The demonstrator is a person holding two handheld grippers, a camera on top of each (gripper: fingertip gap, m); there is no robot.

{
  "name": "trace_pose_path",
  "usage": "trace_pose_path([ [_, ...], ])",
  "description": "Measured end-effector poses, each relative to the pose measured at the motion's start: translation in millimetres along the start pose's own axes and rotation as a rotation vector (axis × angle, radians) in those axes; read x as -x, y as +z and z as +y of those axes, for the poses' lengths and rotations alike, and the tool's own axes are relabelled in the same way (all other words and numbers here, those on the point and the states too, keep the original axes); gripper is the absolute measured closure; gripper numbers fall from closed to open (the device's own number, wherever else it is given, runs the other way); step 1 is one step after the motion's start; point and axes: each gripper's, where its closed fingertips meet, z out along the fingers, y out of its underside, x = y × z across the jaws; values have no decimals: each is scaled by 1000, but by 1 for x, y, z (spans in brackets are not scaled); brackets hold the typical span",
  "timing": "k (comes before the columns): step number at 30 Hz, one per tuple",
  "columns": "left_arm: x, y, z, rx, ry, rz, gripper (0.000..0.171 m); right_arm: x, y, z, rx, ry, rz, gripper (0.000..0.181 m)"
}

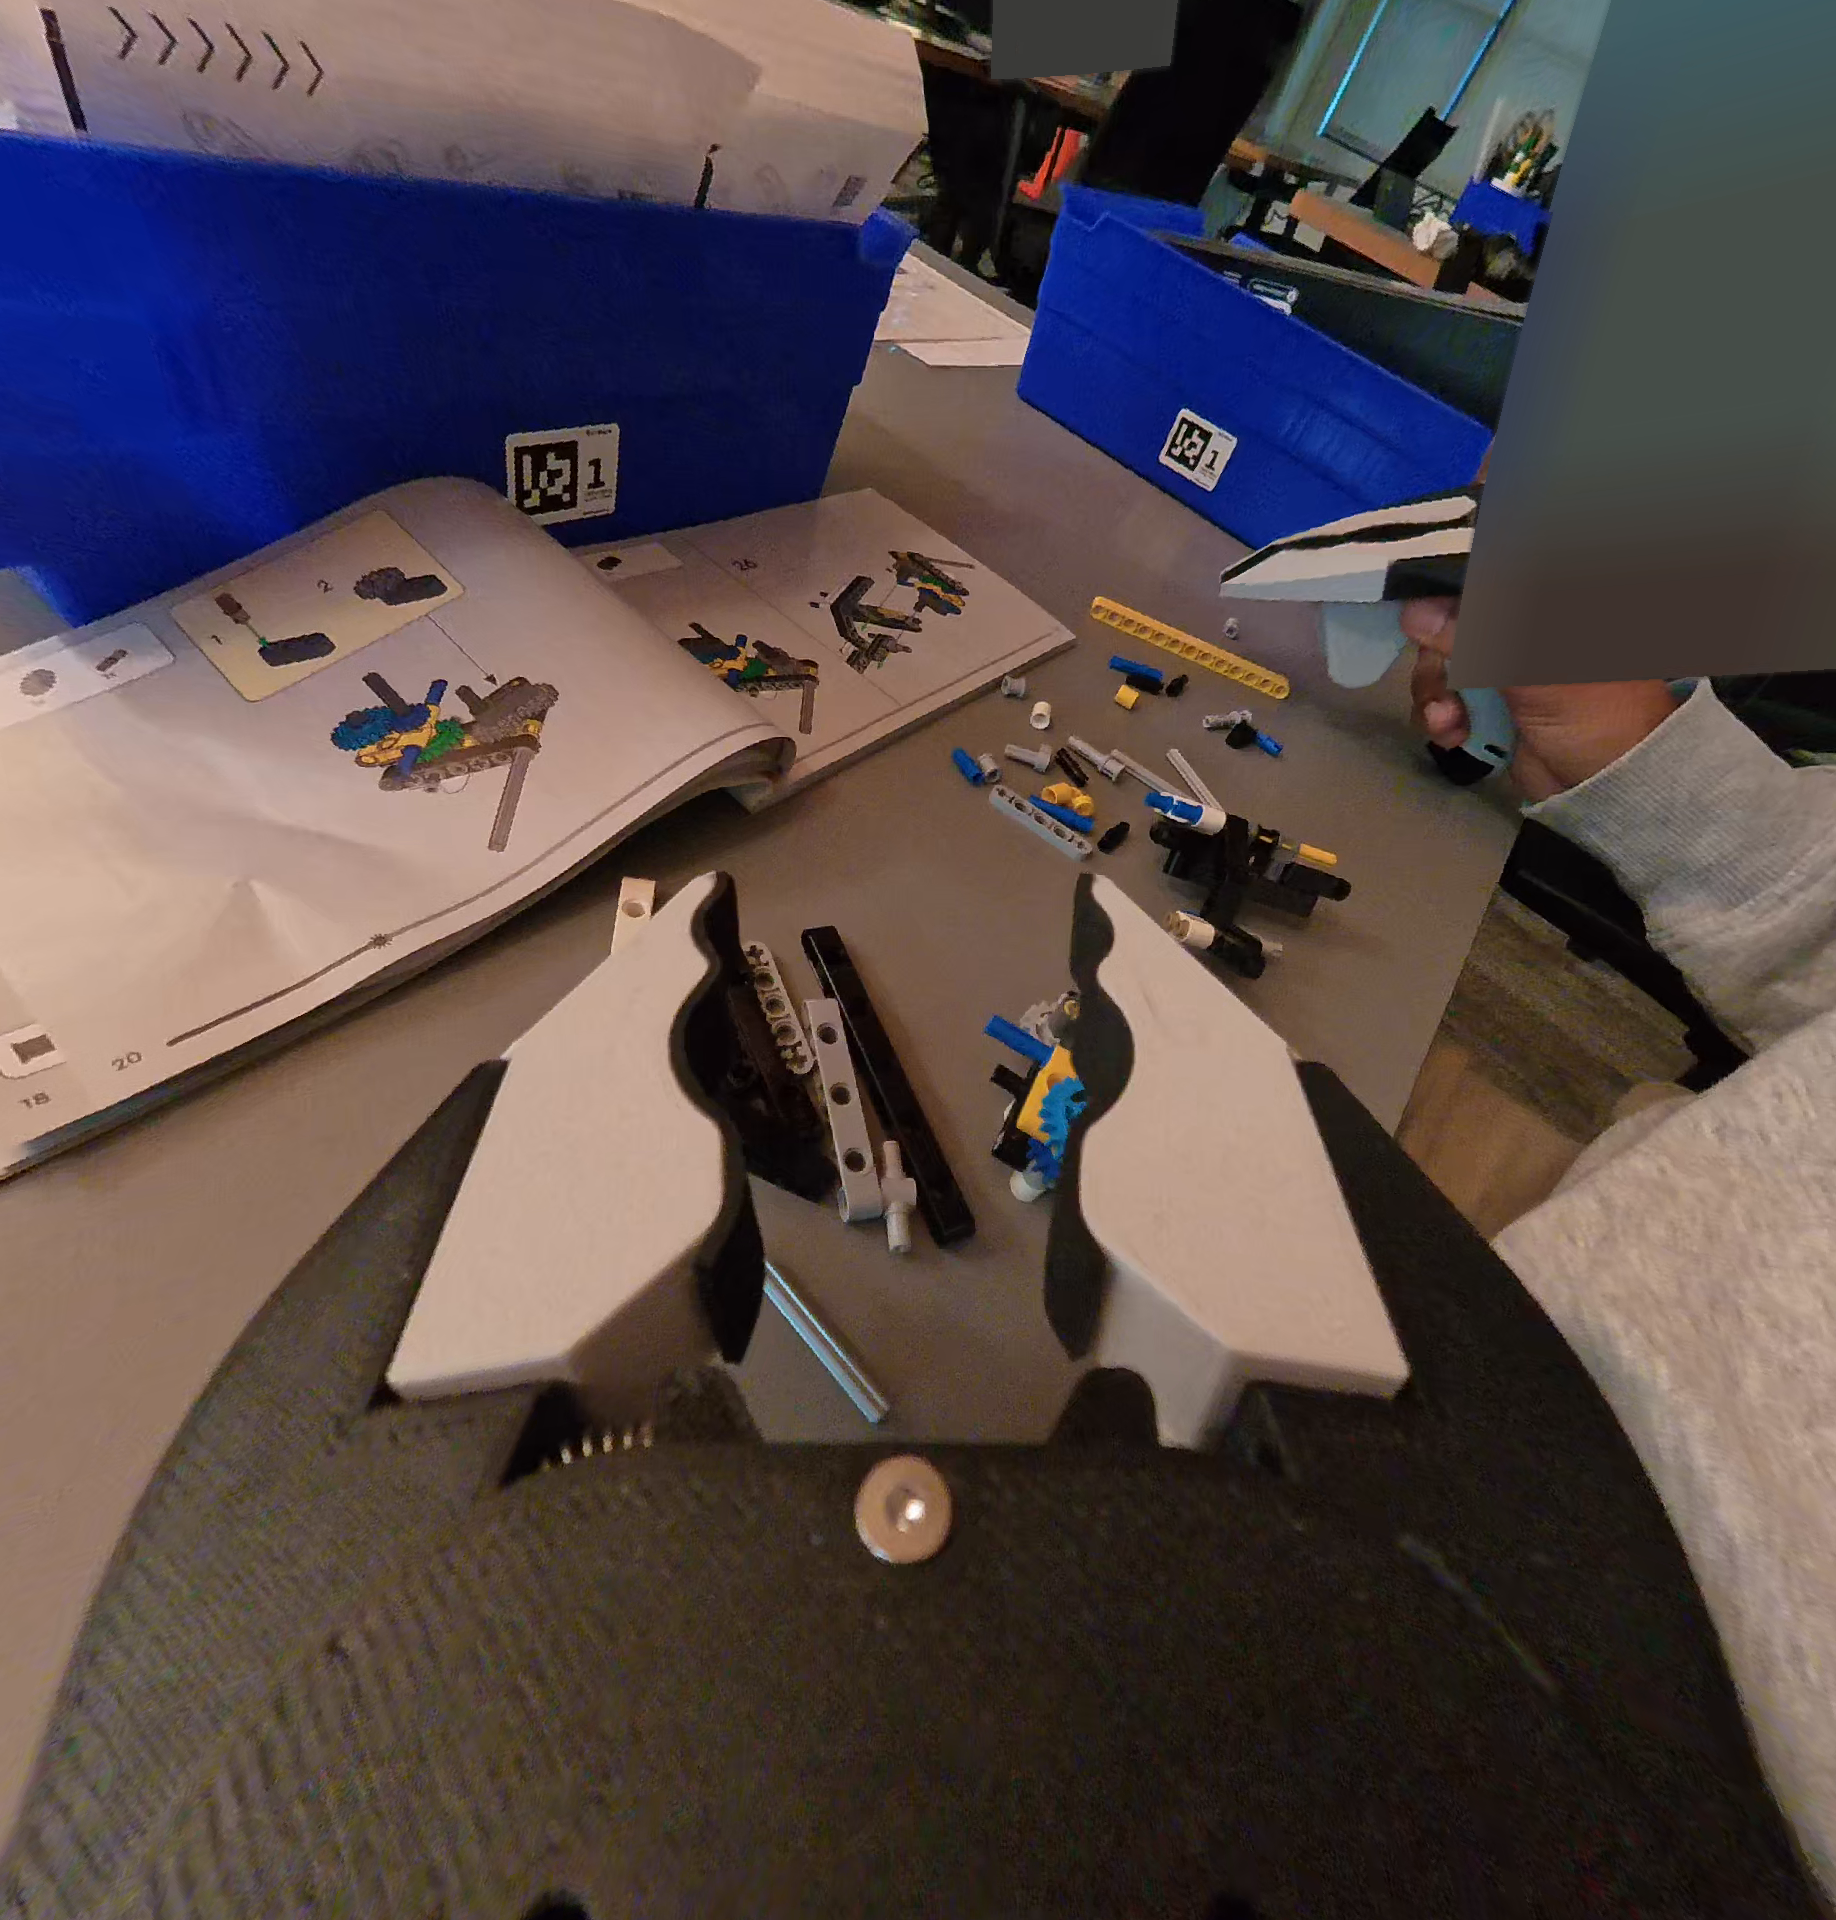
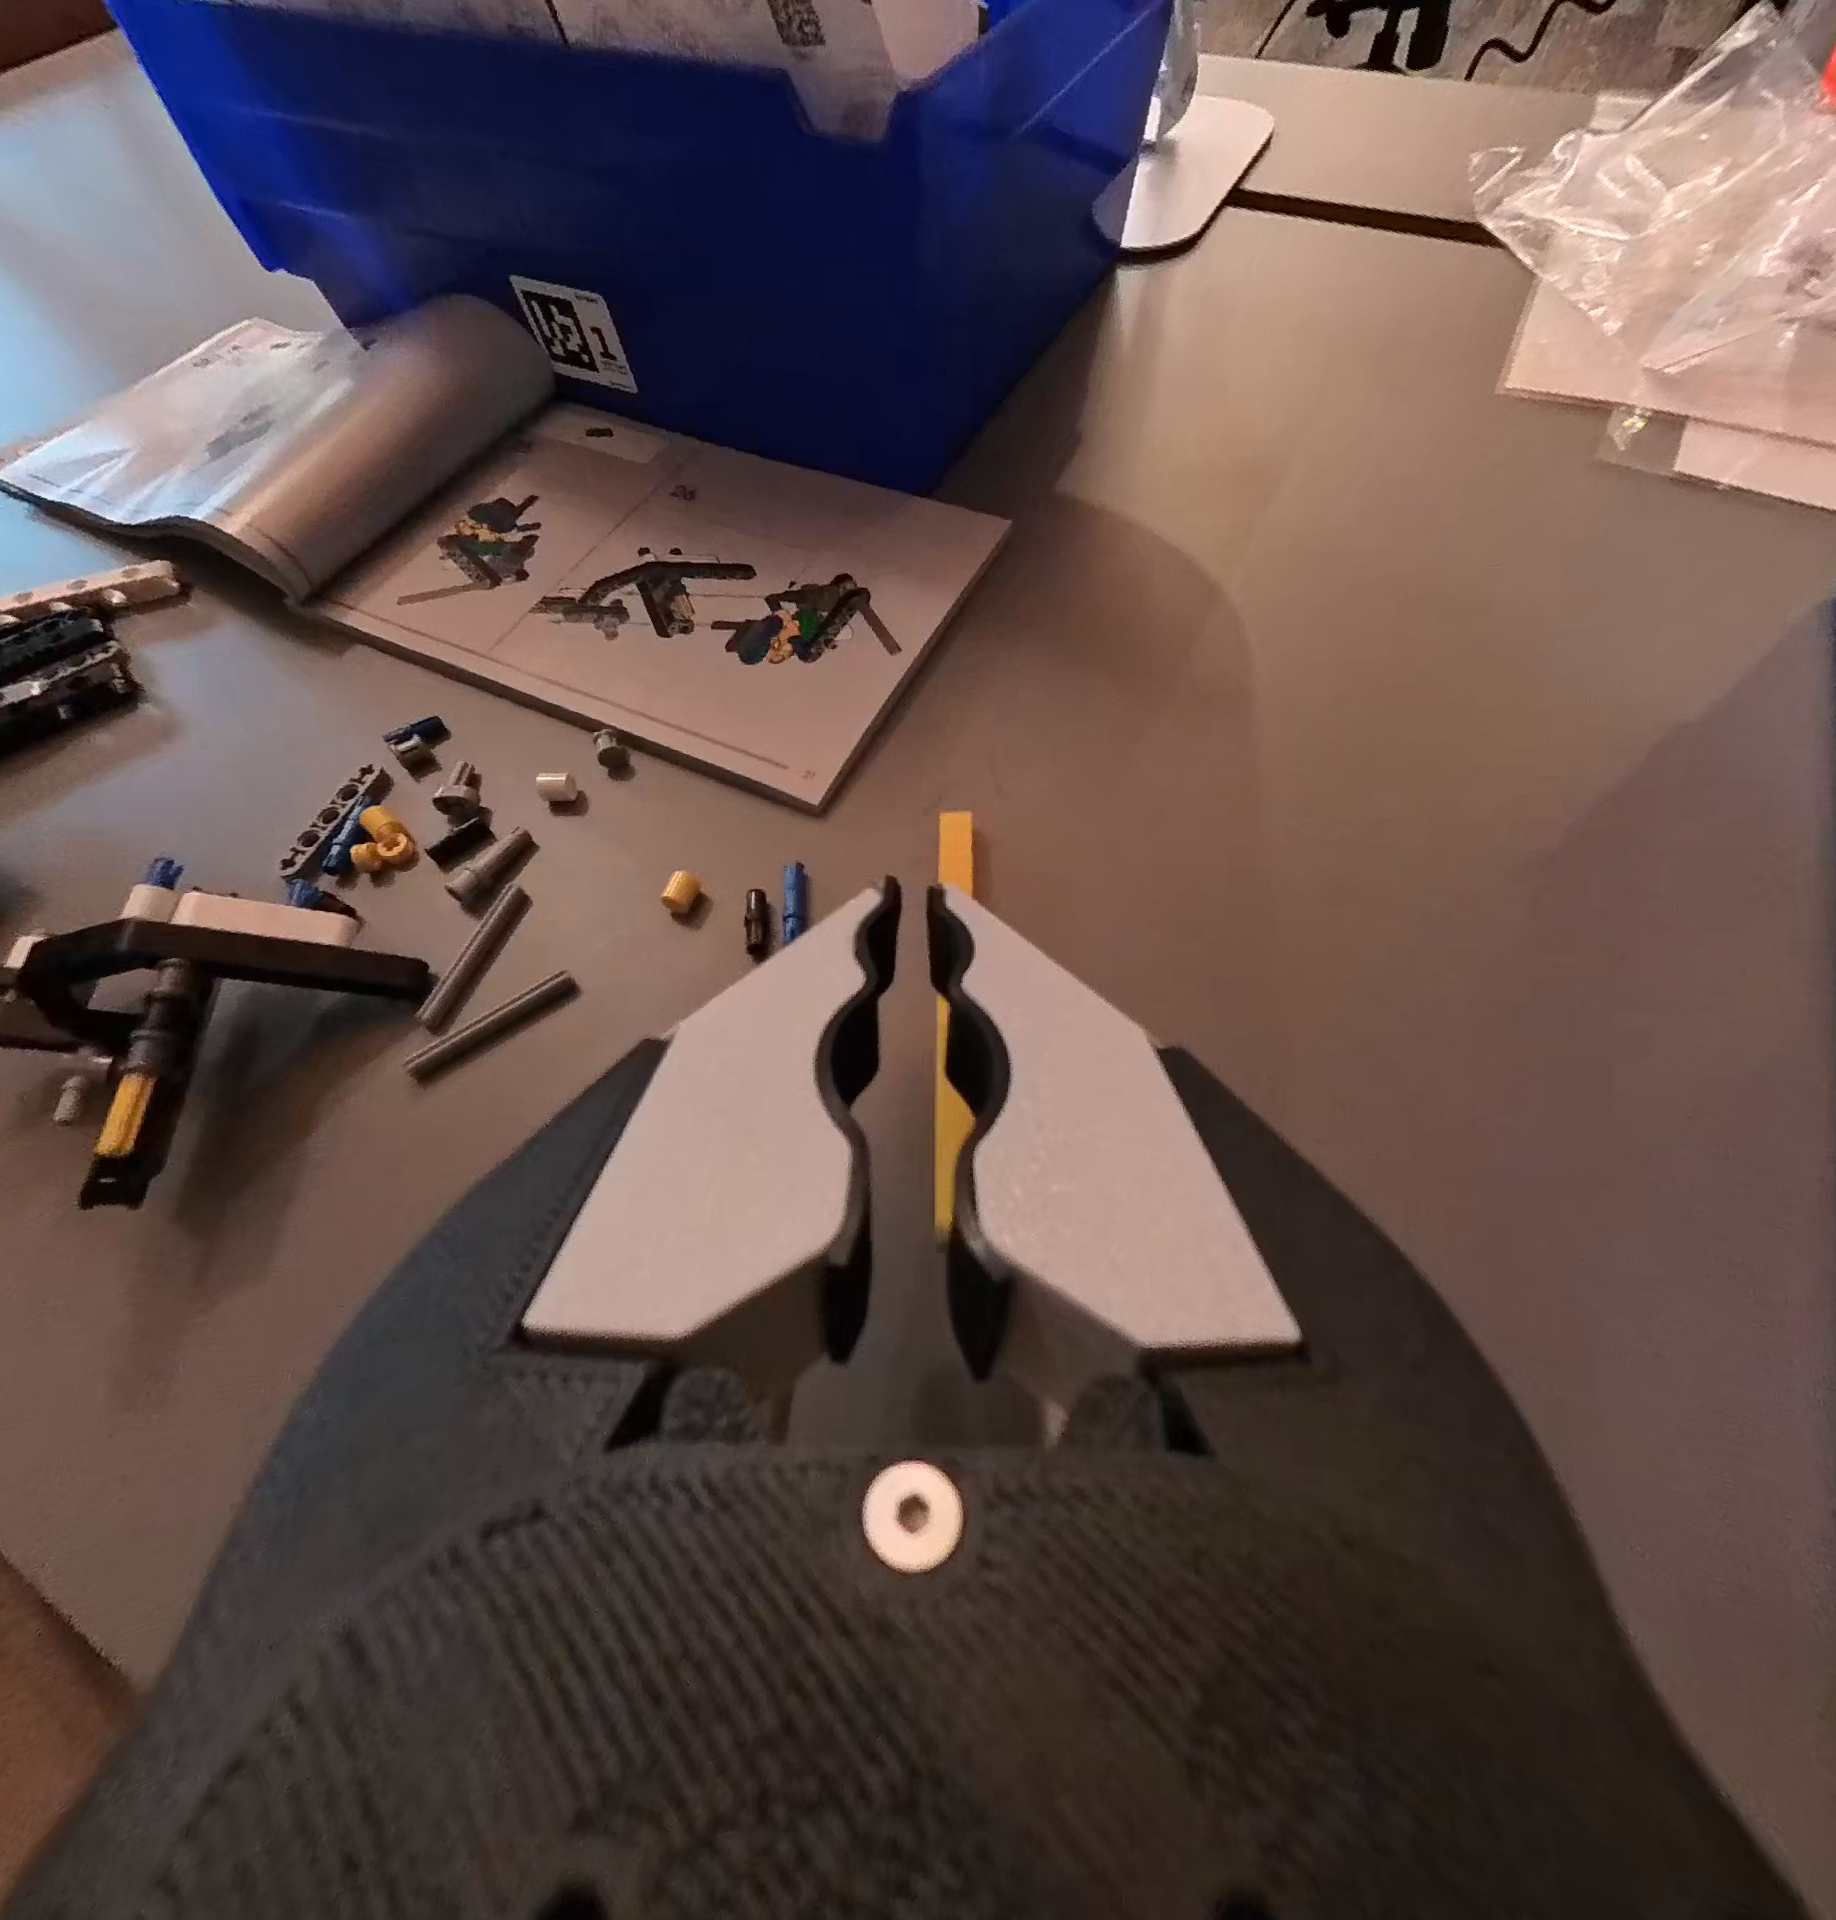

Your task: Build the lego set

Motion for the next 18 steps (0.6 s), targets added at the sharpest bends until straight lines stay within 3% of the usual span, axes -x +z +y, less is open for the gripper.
trace_pose_path([
  [18, -5, -2, -2, -20, 19, 8, 104, 1, 6, 7, 56, -4, -7, 178],
])
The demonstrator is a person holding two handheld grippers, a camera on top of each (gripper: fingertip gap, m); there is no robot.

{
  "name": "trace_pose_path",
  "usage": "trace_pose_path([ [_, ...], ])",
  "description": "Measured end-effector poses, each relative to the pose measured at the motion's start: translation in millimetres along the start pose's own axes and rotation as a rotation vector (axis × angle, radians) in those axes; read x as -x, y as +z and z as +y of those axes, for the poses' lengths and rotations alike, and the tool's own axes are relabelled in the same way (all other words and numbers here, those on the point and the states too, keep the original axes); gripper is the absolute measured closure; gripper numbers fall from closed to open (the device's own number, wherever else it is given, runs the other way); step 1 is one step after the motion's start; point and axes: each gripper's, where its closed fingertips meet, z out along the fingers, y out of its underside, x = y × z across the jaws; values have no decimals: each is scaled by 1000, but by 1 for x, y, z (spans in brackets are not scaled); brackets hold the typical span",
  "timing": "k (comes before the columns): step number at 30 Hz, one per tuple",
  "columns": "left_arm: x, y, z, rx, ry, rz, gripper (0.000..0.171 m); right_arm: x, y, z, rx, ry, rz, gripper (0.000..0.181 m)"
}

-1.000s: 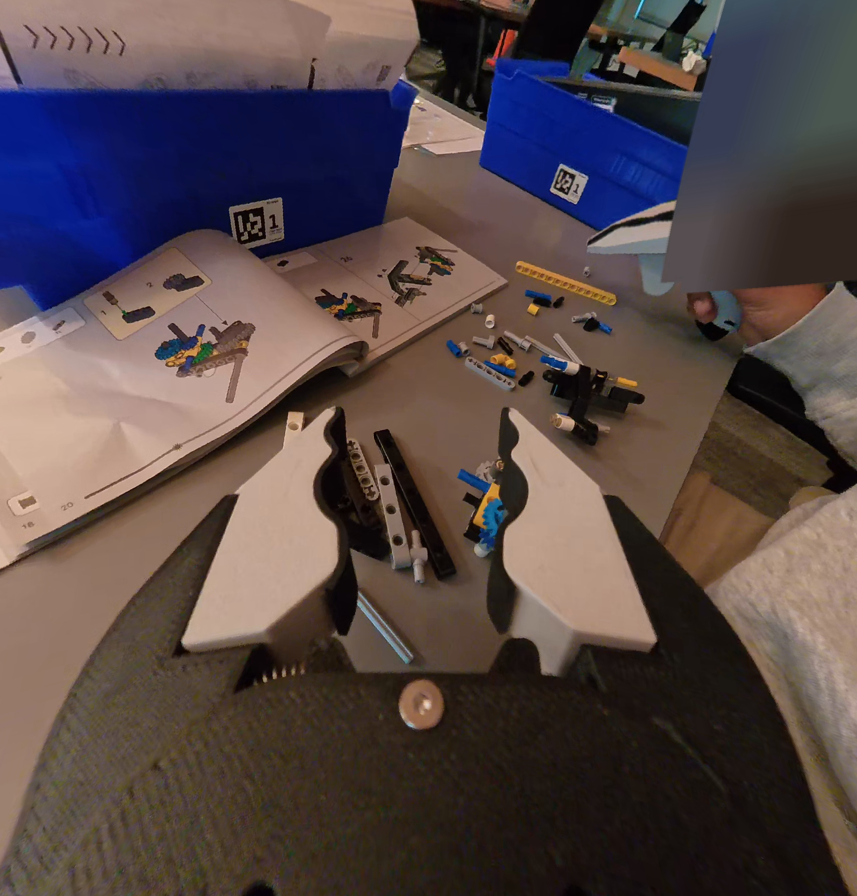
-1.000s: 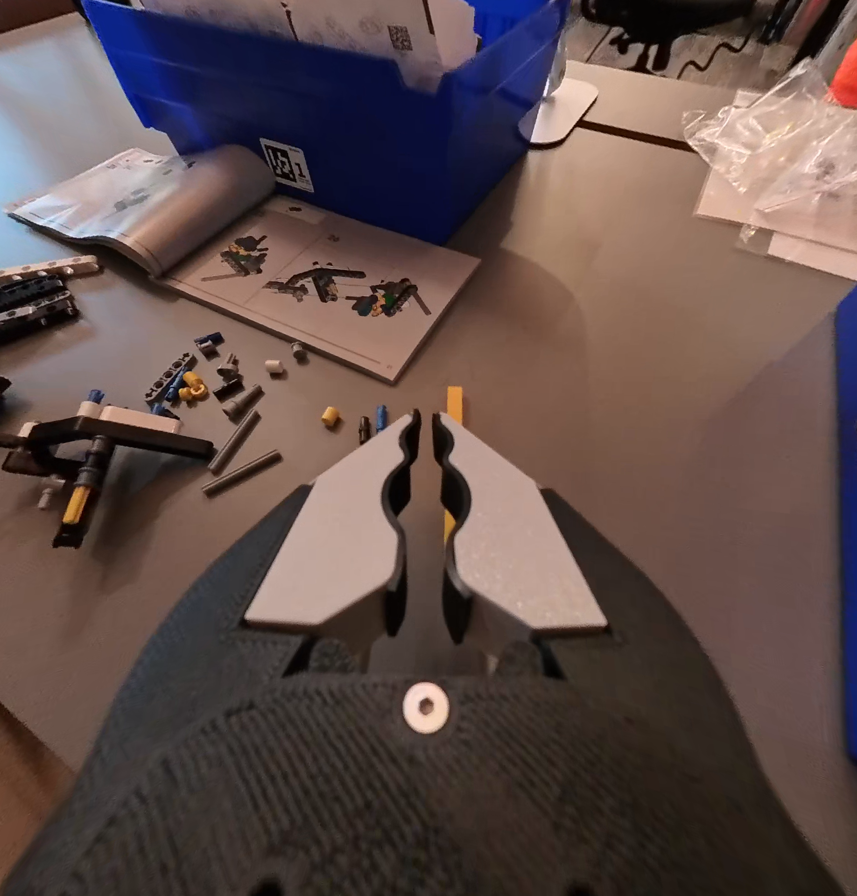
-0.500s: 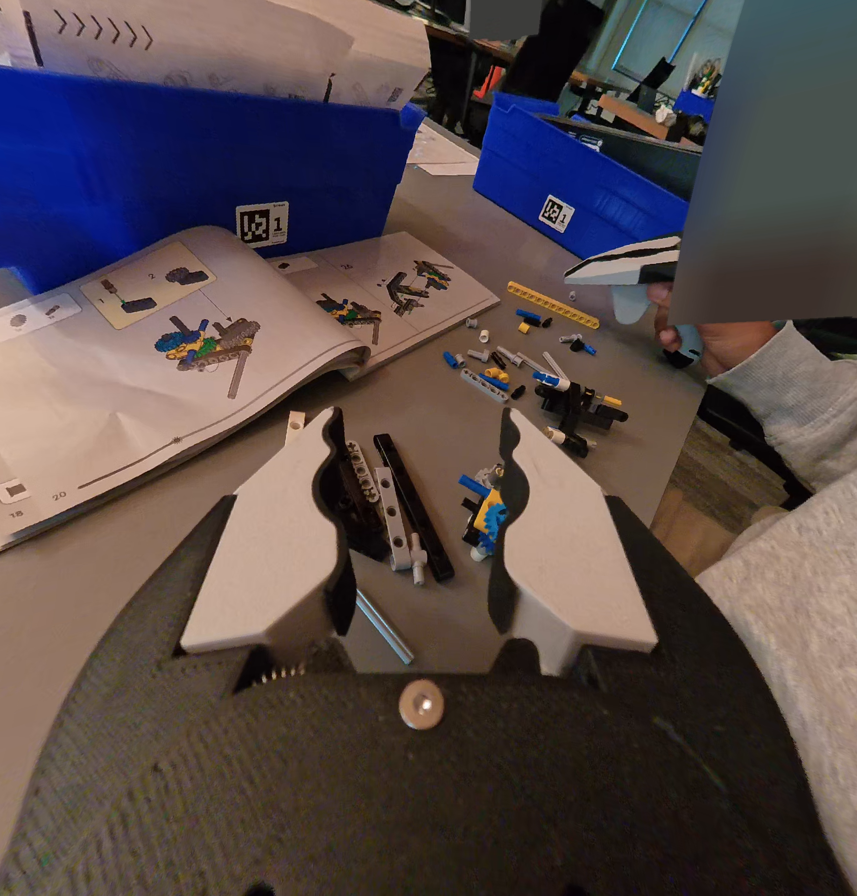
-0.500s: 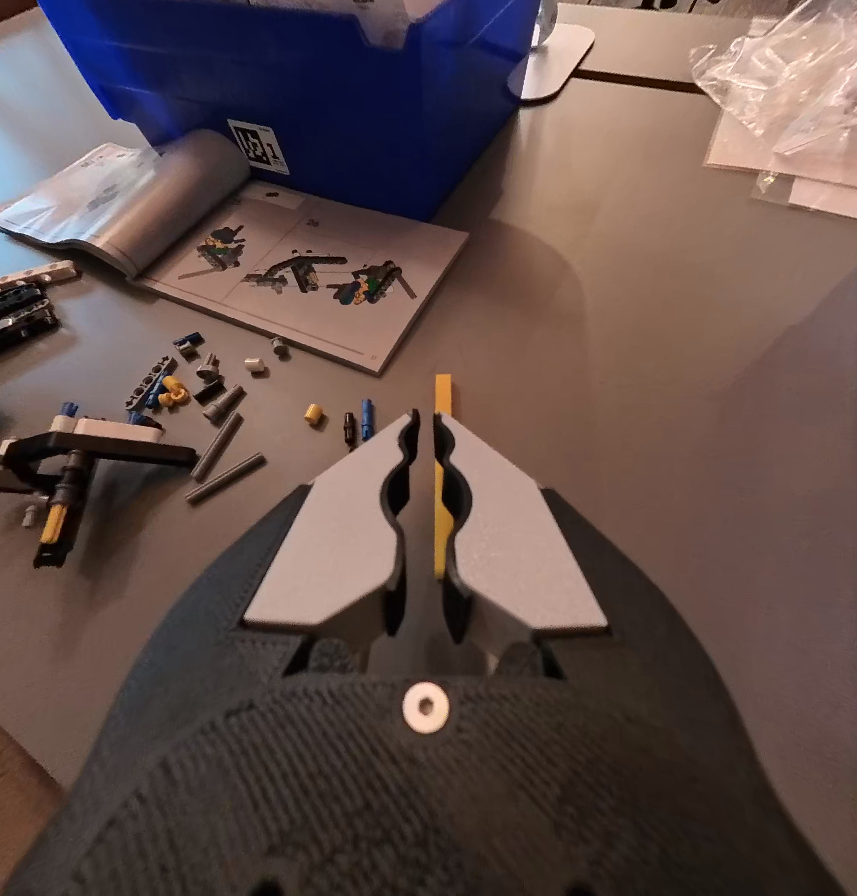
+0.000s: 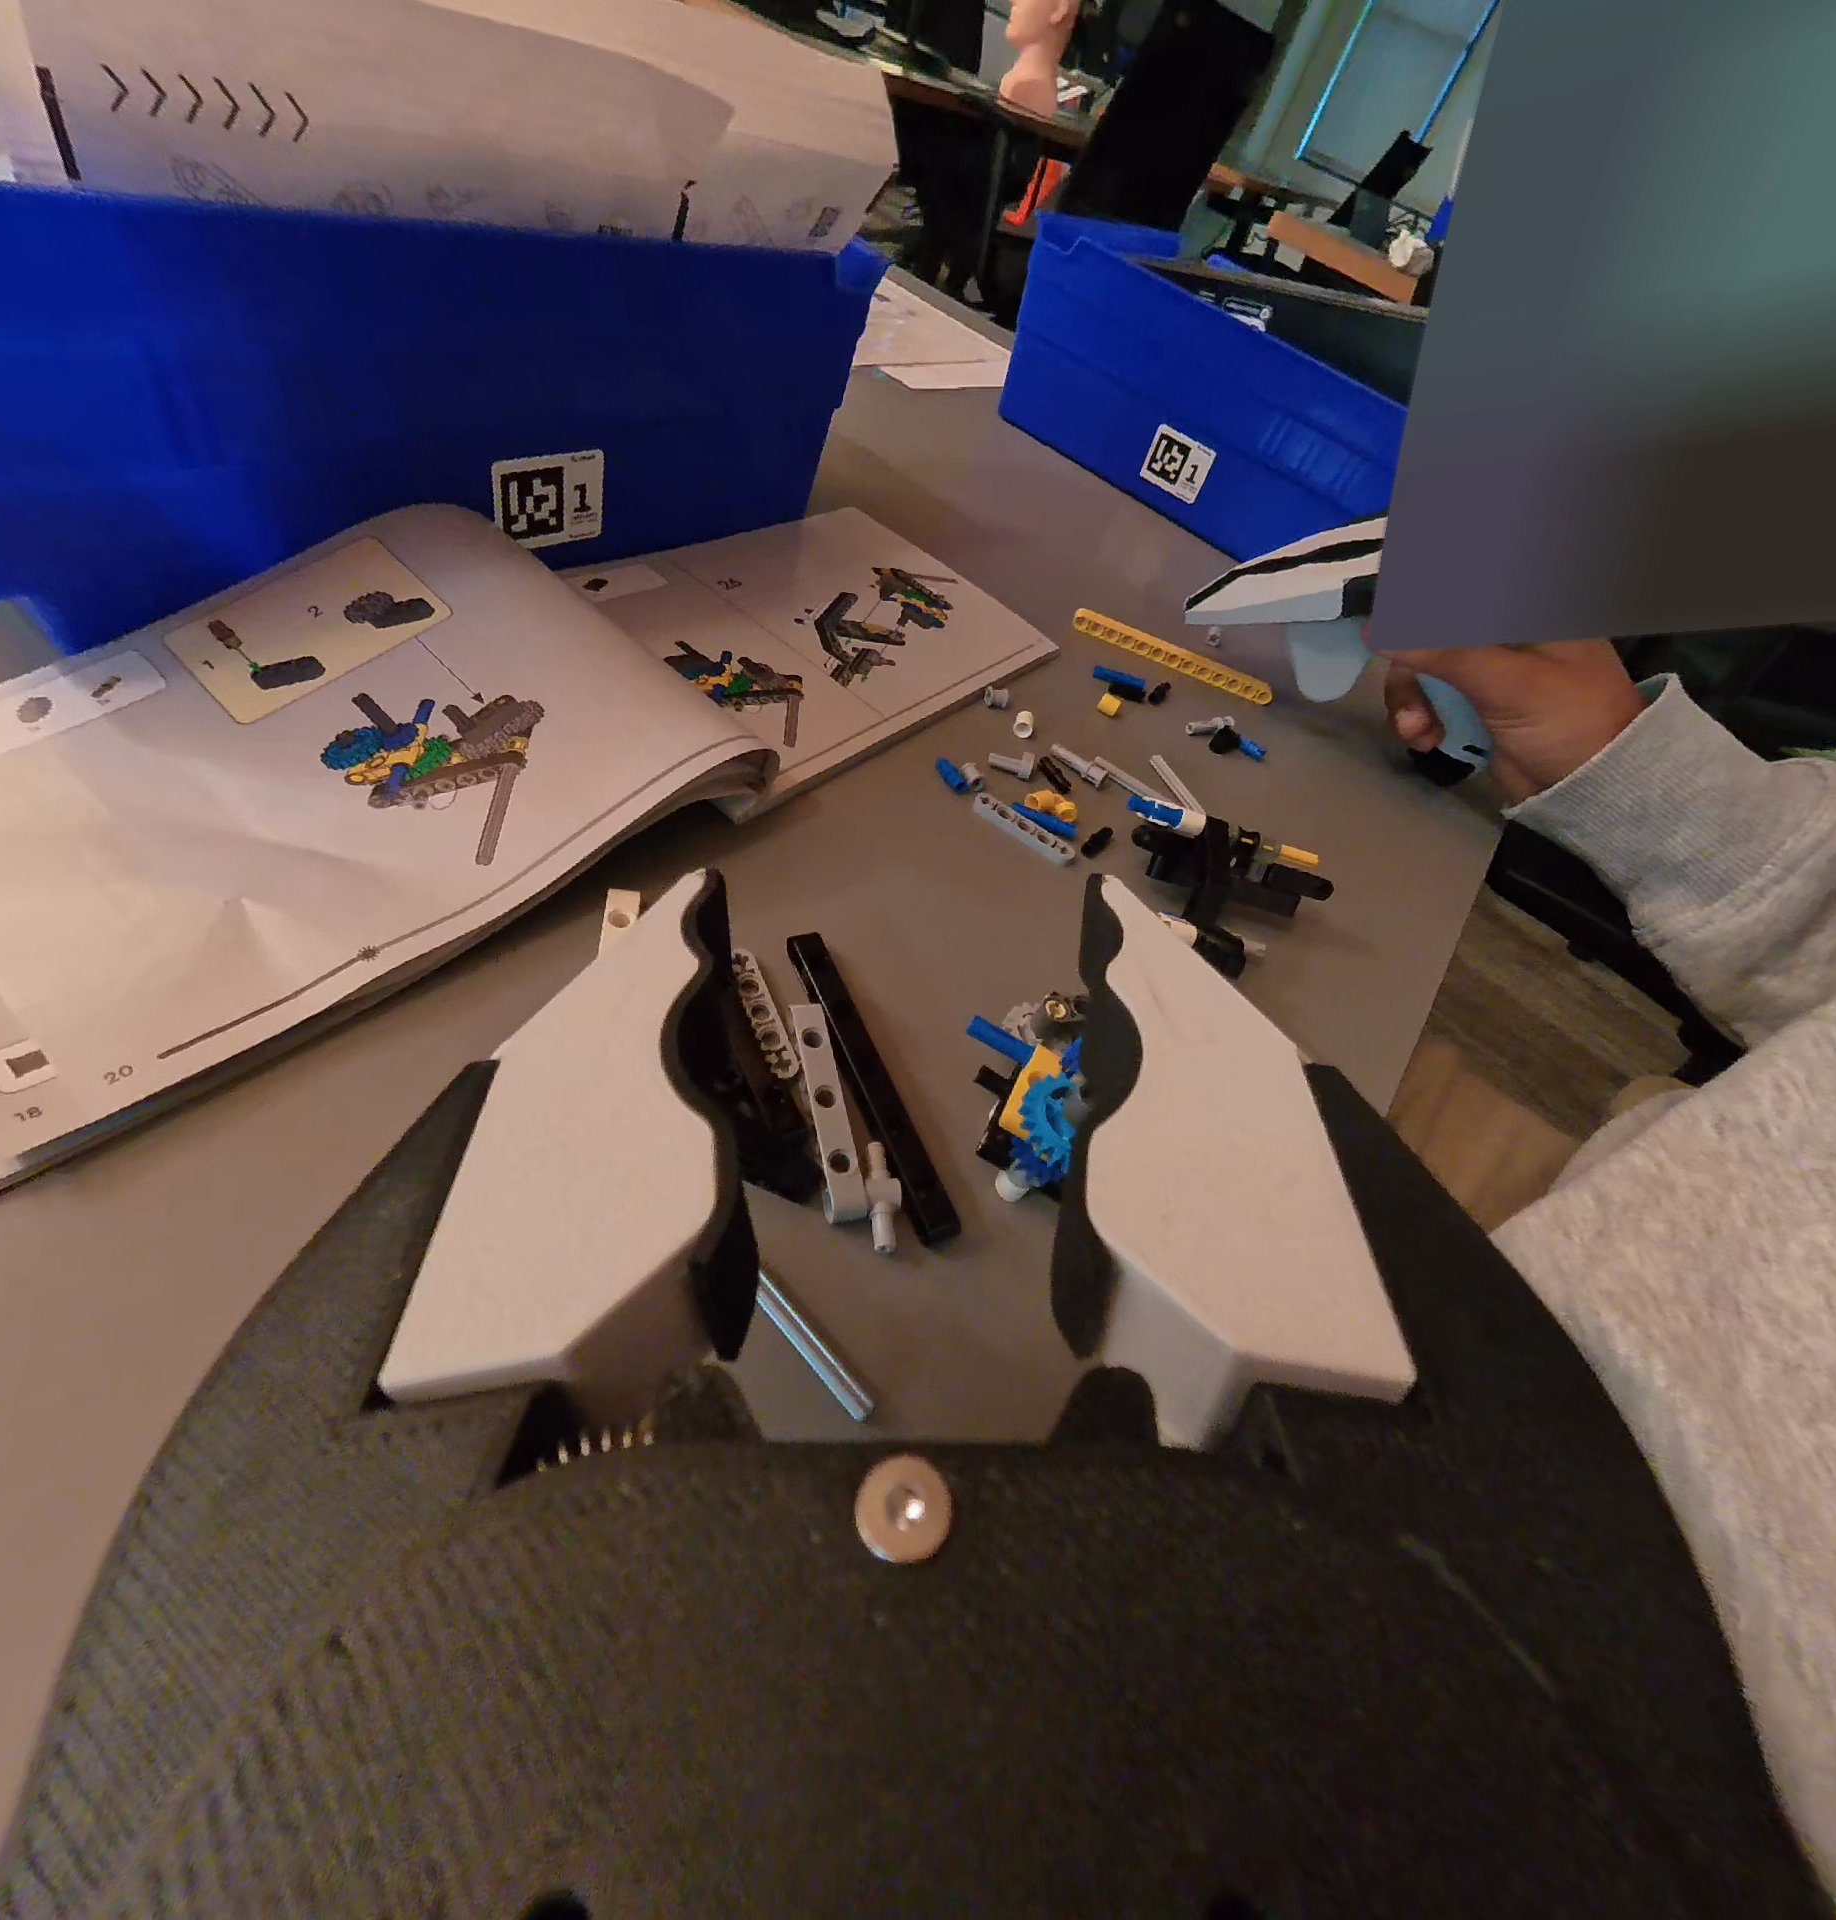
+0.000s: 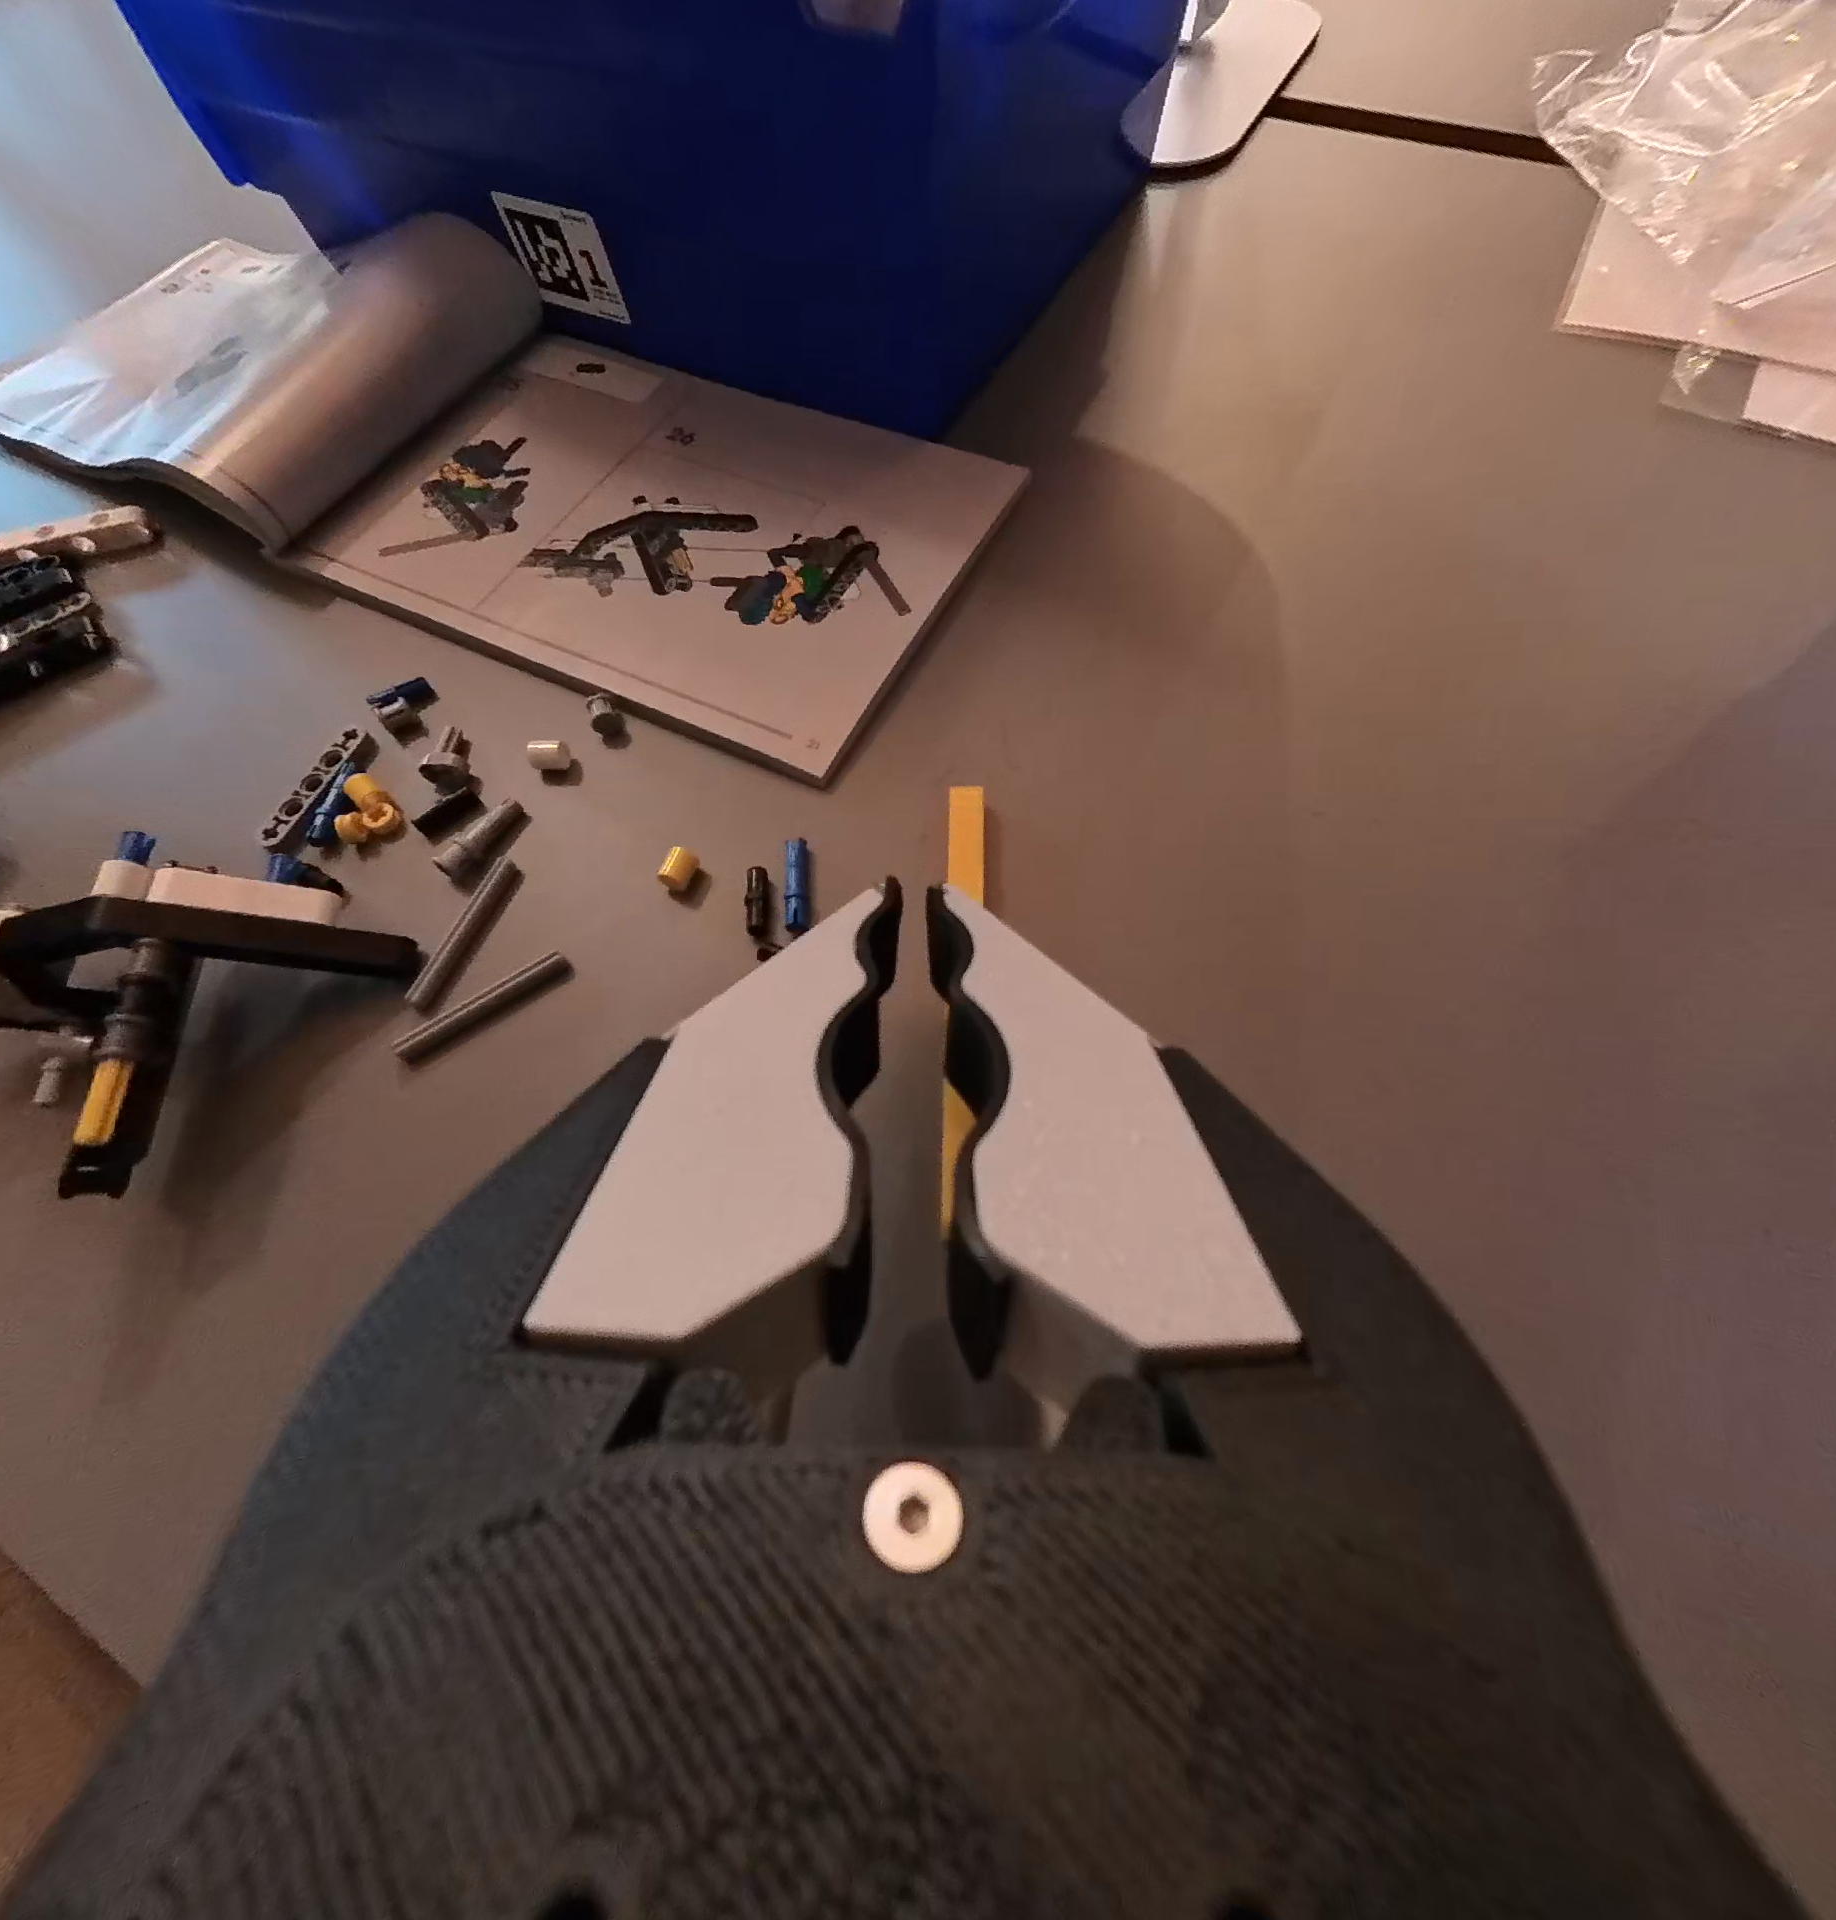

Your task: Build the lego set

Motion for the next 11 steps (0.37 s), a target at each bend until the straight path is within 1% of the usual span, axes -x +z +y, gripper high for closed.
trace_pose_path([
  [11, -8, 1, 1, 6, 46, 31, 99, 2, 0, 0, -4, -9, -9, 179],
])
